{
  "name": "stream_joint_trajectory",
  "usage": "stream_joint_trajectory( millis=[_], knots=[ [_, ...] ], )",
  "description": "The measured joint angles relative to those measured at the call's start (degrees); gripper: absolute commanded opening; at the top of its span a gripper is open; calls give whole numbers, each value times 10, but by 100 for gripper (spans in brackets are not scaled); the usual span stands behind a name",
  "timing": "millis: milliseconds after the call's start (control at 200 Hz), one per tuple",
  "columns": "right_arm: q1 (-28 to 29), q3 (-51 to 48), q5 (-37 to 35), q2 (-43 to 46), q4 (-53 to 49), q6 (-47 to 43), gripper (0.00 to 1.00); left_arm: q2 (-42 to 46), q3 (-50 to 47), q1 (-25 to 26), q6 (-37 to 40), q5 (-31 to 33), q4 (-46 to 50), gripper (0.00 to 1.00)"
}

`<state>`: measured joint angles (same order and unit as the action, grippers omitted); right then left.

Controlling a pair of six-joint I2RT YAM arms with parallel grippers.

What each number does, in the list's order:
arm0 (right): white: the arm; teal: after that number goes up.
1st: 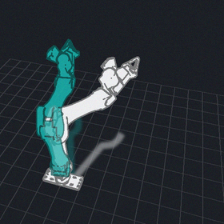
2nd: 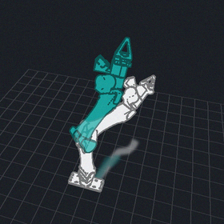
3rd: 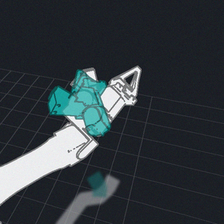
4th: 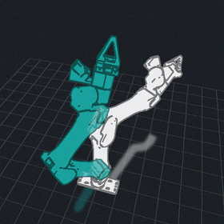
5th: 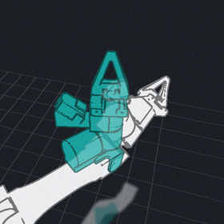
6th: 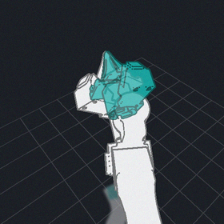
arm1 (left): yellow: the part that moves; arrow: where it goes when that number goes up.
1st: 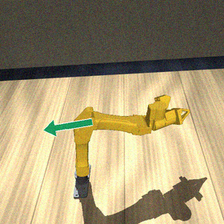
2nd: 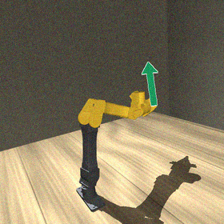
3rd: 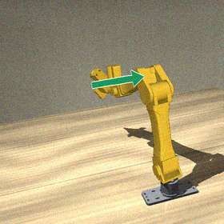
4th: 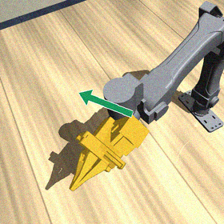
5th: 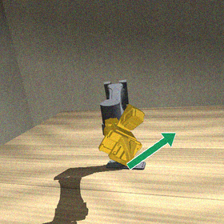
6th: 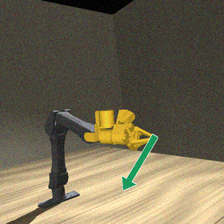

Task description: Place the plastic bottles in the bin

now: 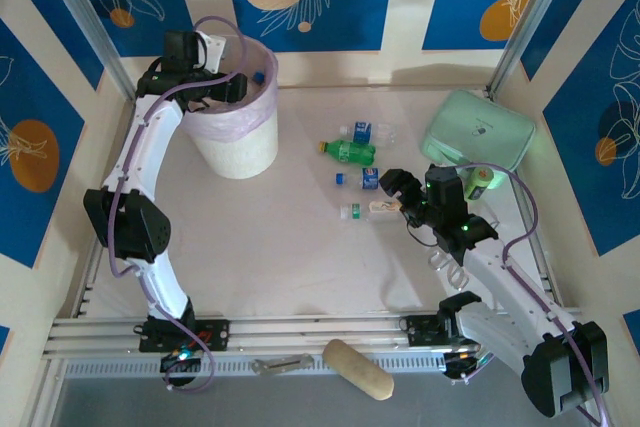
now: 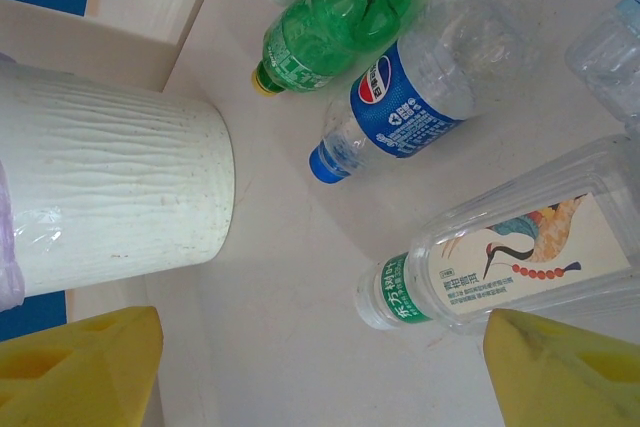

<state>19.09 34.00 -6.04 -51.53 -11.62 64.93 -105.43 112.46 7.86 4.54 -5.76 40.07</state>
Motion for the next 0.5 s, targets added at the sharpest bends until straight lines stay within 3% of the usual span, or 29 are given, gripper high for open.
stream_joint_trajectory(
  millis=[285, 500],
  knots=[
    [0, 1, -4, -1, -12, -16, 85, 3, 0, 0, -18, -9, 0, 98],
    [0, 28, -5, -42, -44, -35, 85, 71, -39, 5, -79, -83, -30, 99]
  ],
)
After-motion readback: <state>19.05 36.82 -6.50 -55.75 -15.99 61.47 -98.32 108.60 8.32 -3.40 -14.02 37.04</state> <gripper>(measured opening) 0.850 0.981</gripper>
